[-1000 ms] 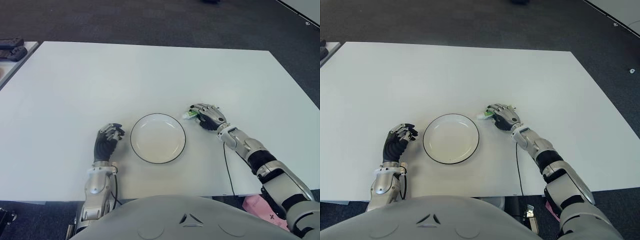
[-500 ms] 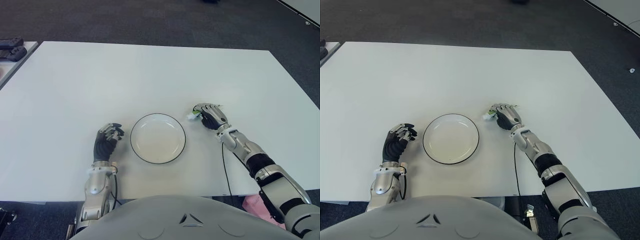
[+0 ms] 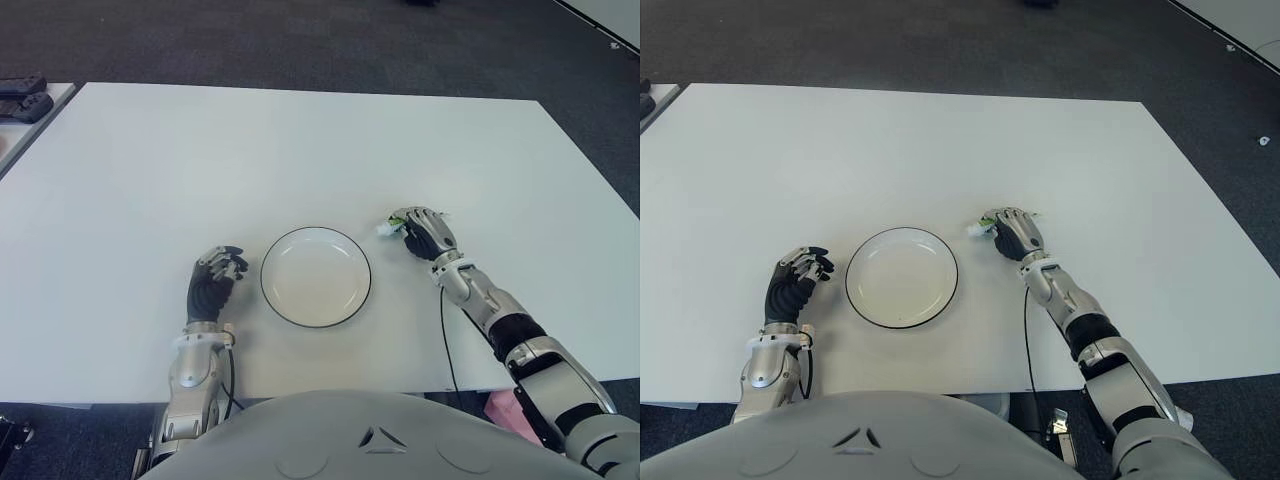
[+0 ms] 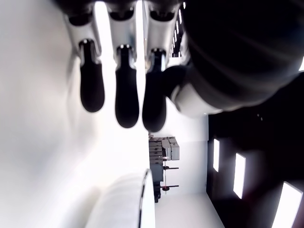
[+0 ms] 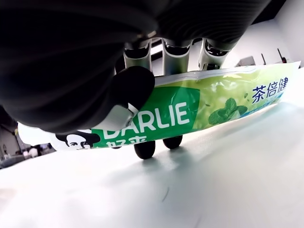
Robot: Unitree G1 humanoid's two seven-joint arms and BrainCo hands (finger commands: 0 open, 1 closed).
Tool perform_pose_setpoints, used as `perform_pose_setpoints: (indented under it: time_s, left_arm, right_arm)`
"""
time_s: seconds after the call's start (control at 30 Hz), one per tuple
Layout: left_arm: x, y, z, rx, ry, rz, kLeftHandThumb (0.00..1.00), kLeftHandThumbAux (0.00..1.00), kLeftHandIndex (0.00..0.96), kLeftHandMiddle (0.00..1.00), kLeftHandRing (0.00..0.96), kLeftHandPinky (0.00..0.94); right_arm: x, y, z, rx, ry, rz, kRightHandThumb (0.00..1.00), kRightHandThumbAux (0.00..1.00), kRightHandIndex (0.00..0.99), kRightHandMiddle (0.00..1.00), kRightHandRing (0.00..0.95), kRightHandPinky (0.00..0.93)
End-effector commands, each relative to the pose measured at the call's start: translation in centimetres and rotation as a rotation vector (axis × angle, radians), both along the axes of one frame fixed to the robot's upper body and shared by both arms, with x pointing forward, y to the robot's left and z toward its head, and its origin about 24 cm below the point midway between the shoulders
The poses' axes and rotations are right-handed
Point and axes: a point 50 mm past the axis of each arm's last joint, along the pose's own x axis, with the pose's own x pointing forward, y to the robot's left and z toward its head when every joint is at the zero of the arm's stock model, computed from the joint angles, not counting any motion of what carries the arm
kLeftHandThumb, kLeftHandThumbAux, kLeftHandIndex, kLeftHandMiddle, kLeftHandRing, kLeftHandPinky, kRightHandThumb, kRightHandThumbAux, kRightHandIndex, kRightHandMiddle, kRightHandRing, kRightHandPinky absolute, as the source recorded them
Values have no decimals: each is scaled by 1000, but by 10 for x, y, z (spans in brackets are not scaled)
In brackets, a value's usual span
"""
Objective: Put the toothpaste on the table into the plate.
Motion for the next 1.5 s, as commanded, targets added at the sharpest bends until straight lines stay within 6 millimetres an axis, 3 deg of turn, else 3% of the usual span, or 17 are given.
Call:
perform_pose_setpoints:
  time_s: [0.03,0.3,0.7,1.2,1.3,1.5]
  left_arm:
    - [-3,2,-6,2,43,18,705,721,432,548,532,523]
    - [-3,1,-6,5,46,25,705,721,432,554,536,526]
    - [-3,0,-6,4,57,17,704,721,432,552,531,524]
    - [-1,0,-7,-7,46,12,705,721,432,555,535,521]
    - [-1,-1,-6,-4,46,14,705,721,432,552,532,519]
    - [0,-1,-6,-6,46,14,705,721,432,554,537,525]
  right_arm:
    - [-16,-2,-18,-5,83,-31,953,655,421,481,485,452]
    - [-14,5,-3,102,16,-45,952,658,414,451,538,625]
    - [-11,11,19,219,-127,-74,954,654,409,475,560,678]
    - [-14,38,60,447,-300,-87,955,655,413,461,570,671]
    - [-15,45,66,492,-335,-77,985,663,393,446,544,561]
    - [-16,53,74,554,-399,-38,998,669,370,437,512,512]
